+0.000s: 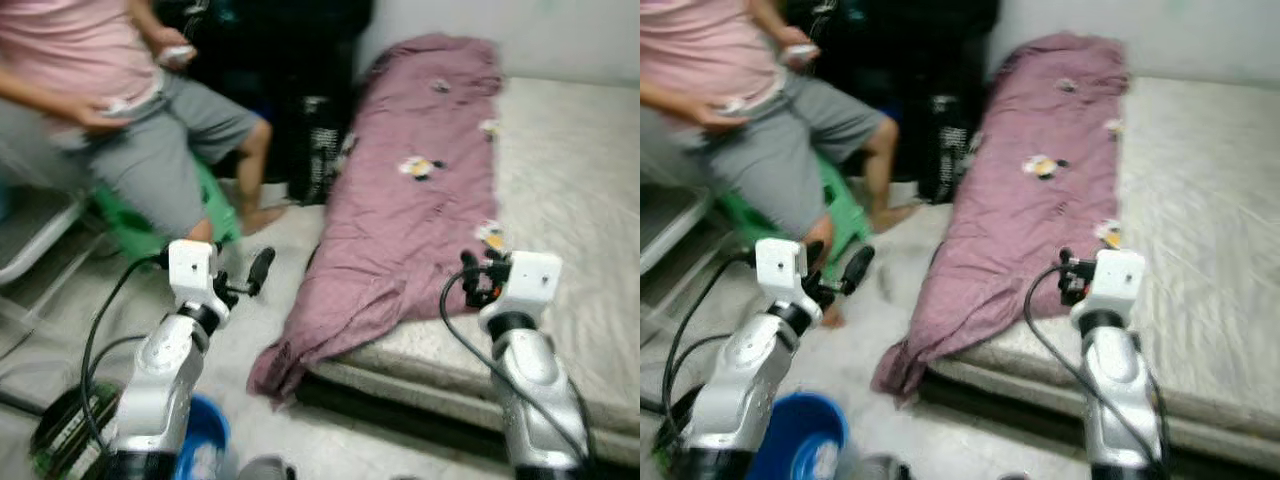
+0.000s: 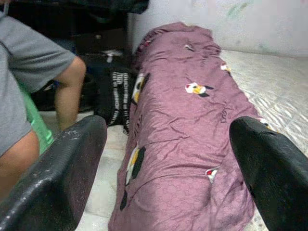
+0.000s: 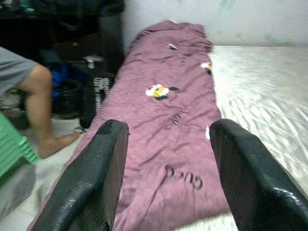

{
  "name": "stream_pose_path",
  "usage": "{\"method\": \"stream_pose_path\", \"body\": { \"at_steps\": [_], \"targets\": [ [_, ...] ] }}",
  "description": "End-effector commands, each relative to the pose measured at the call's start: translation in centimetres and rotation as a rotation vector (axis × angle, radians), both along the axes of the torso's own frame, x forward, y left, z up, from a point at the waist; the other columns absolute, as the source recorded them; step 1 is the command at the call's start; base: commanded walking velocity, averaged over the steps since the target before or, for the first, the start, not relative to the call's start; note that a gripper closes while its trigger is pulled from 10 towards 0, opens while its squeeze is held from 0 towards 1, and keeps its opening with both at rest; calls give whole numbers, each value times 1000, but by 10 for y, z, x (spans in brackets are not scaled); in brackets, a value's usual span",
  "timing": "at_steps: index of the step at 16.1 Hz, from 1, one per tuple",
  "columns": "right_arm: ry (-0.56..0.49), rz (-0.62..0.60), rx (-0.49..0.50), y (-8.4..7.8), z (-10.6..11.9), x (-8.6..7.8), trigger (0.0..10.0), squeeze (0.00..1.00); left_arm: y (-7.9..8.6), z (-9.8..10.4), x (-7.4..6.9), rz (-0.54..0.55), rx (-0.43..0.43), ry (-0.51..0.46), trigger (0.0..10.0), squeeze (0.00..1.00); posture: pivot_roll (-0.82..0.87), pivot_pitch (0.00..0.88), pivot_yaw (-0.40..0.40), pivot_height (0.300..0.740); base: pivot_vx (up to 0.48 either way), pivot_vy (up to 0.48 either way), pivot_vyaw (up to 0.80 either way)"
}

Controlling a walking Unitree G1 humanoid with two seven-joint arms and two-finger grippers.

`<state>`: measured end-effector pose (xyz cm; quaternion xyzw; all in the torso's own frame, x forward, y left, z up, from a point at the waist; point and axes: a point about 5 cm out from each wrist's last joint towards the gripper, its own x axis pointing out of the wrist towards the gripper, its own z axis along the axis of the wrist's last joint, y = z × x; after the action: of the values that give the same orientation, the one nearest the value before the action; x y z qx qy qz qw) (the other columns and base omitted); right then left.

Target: Clean up the room

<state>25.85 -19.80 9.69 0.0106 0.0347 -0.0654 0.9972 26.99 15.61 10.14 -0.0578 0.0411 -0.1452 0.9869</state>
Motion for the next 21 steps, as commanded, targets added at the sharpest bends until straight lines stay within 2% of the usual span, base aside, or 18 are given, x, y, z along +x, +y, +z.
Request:
{"method": "stream_pose_path", "body": {
  "at_steps": [1, 3, 8, 10, 14, 19, 21],
  "targets": [
    [-17, 13, 4, 3, 4, 2, 10000, 0, 3, 0, 2, 4, 6, 9, 10000, 0, -86, 0, 80, 740, 0, 480, -800],
    [-20, 19, 6, 4, 4, 2, 10000, 0, 3, 0, 1, 10, -12, 8, 10000, 0, -84, 0, 79, 740, 0, 480, 0],
    [-20, 11, 12, 4, 4, 2, 10000, 0, 0, 2, 0, -15, 13, -14, 10000, 0, -86, 0, 81, 740, 0, 0, 0],
    [-20, 7, 14, 4, 4, 2, 10000, 0, 1, 4, 1, -30, 14, -29, 10000, 0, -86, 0, 82, 740, 0, 0, -650],
    [-22, 3, 13, 3, 4, 2, 10000, 0, 2, 6, 1, -45, 6, -42, 10000, 0, -89, 0, 82, 740, 367, 0, 0],
    [-22, 0, 15, 3, 5, 2, 10000, 0, 1, 5, -1, -53, 1, -40, 10000, 0, -90, 0, 81, 740, 450, 0, -800],
    [-31, -3, 15, 2, 6, 1, 10000, 0, 1, 5, -1, -54, 3, -40, 10000, 0, -91, 0, 85, 740, 456, 0, 0]
  ]
}}
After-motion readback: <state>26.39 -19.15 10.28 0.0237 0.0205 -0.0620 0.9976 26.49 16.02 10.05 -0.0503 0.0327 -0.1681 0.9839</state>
